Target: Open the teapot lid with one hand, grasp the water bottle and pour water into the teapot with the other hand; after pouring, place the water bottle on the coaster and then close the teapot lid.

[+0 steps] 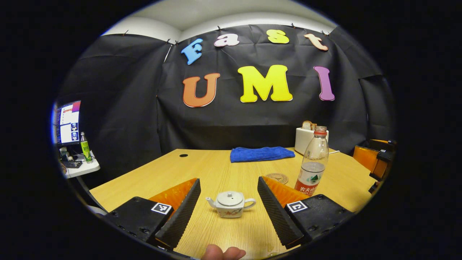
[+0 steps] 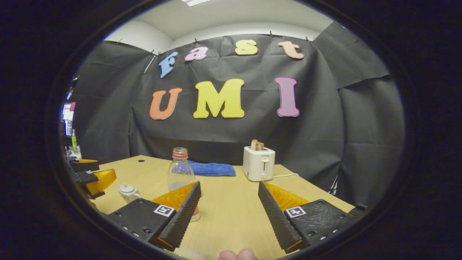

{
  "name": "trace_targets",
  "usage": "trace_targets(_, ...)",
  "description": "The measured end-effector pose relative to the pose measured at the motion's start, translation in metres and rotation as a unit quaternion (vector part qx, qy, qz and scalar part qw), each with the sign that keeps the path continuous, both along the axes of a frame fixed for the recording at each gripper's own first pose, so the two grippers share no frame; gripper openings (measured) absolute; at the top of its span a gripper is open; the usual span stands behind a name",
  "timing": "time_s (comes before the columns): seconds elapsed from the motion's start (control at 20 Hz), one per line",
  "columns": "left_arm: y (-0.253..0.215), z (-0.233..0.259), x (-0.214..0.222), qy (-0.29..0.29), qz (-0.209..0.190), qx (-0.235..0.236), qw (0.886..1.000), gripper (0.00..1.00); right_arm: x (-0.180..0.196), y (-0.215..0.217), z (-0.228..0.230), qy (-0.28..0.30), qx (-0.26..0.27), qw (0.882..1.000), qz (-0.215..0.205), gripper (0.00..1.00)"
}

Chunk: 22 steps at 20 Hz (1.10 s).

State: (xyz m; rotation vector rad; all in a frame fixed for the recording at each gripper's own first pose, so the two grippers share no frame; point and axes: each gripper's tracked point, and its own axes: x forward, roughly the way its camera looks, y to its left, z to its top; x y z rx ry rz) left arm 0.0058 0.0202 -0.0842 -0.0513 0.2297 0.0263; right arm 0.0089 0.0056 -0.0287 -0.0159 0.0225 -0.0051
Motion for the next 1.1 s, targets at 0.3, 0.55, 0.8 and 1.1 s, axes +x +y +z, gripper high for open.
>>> trace_targets(0.3, 0.001, -0.025, 0.013, 0.041, -0.020, -0.013, 0.999, 0.96, 0.003, 0.001, -0.017, 0.018, -0.009, 1.000, 0.003, 0.99)
trace_targets(0.55, 0.003, -0.047, 0.028, 0.080, -0.032, -0.015, 0.996, 0.78, 0.007, -0.015, -0.026, 0.029, -0.007, 0.999, -0.014, 0.95)
trace_targets(0.8, 0.004, -0.055, 0.042, 0.098, -0.041, -0.012, 0.994, 0.53, 0.012, -0.027, -0.031, 0.038, -0.002, 0.999, -0.027, 0.95)
trace_targets(1.1, 0.004, -0.056, 0.050, 0.104, -0.044, 0.006, 0.994, 0.28, 0.017, -0.026, -0.035, 0.043, -0.001, 0.999, -0.025, 0.95)
